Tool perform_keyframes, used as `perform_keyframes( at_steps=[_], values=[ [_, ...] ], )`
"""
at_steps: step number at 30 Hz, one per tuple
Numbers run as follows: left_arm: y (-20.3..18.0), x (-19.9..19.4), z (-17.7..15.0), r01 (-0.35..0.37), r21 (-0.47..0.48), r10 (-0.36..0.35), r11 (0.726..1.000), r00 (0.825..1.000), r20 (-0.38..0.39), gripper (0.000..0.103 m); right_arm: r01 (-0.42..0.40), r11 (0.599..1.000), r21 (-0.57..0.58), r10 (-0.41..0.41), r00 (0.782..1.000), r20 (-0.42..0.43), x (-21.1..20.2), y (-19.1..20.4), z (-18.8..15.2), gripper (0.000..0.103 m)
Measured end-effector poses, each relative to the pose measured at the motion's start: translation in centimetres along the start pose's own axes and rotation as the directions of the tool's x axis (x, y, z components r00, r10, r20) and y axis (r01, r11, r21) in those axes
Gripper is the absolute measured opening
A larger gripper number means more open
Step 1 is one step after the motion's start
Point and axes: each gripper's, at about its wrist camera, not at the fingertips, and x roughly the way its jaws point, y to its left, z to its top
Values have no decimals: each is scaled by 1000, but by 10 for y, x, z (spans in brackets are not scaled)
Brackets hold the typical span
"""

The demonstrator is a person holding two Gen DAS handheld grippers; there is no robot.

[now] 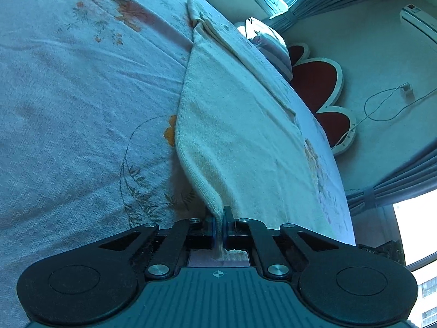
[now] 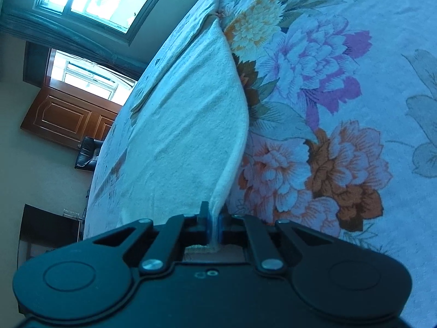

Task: Fold small clothes
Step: 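Grasp the hem with both grippers and lift it toward the collar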

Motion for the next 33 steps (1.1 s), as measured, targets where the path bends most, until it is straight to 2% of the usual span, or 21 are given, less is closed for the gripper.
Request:
perform_keyframes(
  at_steps=[5, 11, 18, 25, 28, 33],
  values=[
    [-26, -17, 17, -55, 134, 49, 989, 998, 50, 4, -5, 997, -77, 8, 999, 49, -18, 20, 2, 6],
    [-49, -35, 37, -67, 214, 45, 975, 994, 103, 4, -13, 990, -140, 28, 994, 106, -32, 47, 18, 6],
    [-71, -46, 77, -16, 229, -27, 973, 983, 182, 3, -12, 974, -225, 48, 986, 157, -36, 86, 46, 6],
    [-82, -21, 151, 49, 192, -97, 980, 963, 250, 3, -30, 962, -270, 92, 971, 220, -31, 116, 111, 6],
    [-87, 3, 189, 30, 191, -82, 981, 959, 272, 3, -36, 958, -285, 104, 968, 228, -17, 121, 151, 6],
    [-88, 60, 258, -4, 170, -44, 985, 961, 273, 3, -53, 956, -289, 119, 969, 216, 25, 121, 226, 6]
  ],
)
